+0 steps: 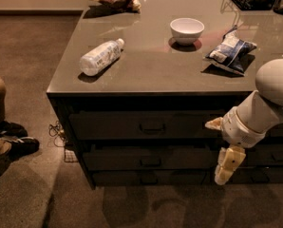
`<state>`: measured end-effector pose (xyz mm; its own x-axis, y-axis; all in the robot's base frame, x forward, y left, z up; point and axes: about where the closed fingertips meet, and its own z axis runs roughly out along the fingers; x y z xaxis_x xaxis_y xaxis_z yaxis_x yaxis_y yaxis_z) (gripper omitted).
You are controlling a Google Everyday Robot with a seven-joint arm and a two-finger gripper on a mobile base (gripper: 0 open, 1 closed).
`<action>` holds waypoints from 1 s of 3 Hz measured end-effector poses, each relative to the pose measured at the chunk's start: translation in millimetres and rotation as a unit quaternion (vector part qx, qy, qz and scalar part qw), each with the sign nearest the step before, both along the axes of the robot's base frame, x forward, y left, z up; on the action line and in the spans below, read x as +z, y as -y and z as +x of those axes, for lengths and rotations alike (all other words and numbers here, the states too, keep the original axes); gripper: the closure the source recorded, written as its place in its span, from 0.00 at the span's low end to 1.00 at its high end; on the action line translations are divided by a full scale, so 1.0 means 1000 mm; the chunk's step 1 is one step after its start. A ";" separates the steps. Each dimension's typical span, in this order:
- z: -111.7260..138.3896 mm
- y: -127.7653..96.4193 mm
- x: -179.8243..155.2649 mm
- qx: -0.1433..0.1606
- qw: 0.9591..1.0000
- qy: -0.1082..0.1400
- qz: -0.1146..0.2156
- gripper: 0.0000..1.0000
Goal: Open middle drawer
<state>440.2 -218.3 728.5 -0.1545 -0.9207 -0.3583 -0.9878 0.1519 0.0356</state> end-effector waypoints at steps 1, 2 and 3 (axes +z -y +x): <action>0.000 0.000 0.000 0.000 1.000 0.000 0.000 0.00; 0.012 0.005 -0.027 -0.007 1.000 0.001 -0.014 0.00; 0.035 0.014 -0.076 -0.013 1.000 0.006 0.010 0.00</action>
Offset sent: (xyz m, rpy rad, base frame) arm 0.0384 -0.0171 -0.0853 -0.0891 -0.0110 -0.0470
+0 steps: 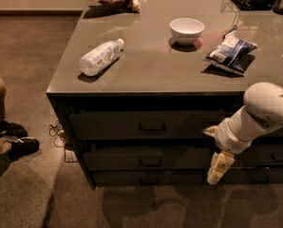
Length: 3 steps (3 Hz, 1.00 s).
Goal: Open middle drawer
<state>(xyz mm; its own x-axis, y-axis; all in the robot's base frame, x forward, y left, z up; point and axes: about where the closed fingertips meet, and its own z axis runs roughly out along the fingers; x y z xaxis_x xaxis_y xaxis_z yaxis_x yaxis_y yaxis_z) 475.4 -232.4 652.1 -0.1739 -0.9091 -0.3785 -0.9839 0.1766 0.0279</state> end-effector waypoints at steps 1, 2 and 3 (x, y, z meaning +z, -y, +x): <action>0.016 0.001 -0.044 0.006 1.000 0.001 0.027 0.00; 0.018 0.001 -0.071 0.012 0.999 -0.001 0.041 0.00; 0.026 -0.022 -0.118 0.035 0.998 -0.023 0.050 0.00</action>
Offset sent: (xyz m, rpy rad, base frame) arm 0.0219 -0.0024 -0.0990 0.1141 0.0034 0.0302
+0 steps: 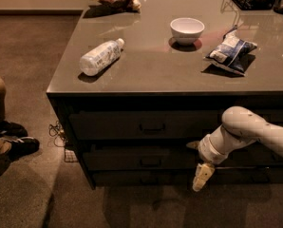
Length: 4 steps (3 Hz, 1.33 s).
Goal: Open middle drawer
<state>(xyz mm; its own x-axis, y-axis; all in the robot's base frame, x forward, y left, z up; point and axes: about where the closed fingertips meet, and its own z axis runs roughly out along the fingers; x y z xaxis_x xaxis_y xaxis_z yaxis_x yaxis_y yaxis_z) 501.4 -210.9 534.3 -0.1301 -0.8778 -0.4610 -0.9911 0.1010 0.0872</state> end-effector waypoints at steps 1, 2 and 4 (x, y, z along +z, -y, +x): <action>0.000 -0.001 -0.001 0.001 1.000 -0.001 0.000 0.00; 0.004 0.001 -0.020 -0.003 1.000 0.001 -0.009 0.00; 0.027 0.007 -0.072 -0.020 0.998 0.059 -0.022 0.00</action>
Offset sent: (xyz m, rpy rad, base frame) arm 0.0145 -0.0063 -0.0492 -0.0538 -0.0181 -0.0221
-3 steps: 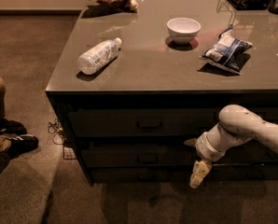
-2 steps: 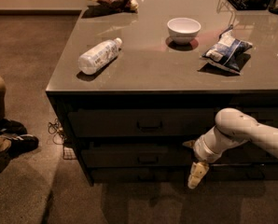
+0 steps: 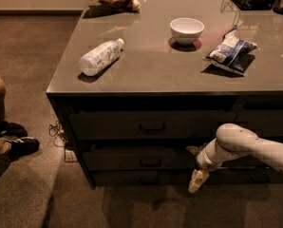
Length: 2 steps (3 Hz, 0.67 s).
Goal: Open middle drawer
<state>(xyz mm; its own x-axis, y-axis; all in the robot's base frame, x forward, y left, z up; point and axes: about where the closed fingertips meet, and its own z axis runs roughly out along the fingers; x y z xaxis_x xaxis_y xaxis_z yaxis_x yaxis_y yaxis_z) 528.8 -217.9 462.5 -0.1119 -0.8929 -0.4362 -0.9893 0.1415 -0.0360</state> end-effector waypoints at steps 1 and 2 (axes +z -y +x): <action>0.011 0.000 -0.010 0.001 1.000 0.027 -0.005 0.00; 0.011 0.000 -0.010 0.002 1.000 0.027 -0.004 0.00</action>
Offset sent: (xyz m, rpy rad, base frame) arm 0.0088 -0.0002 -0.0083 -0.0076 -0.0463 0.0028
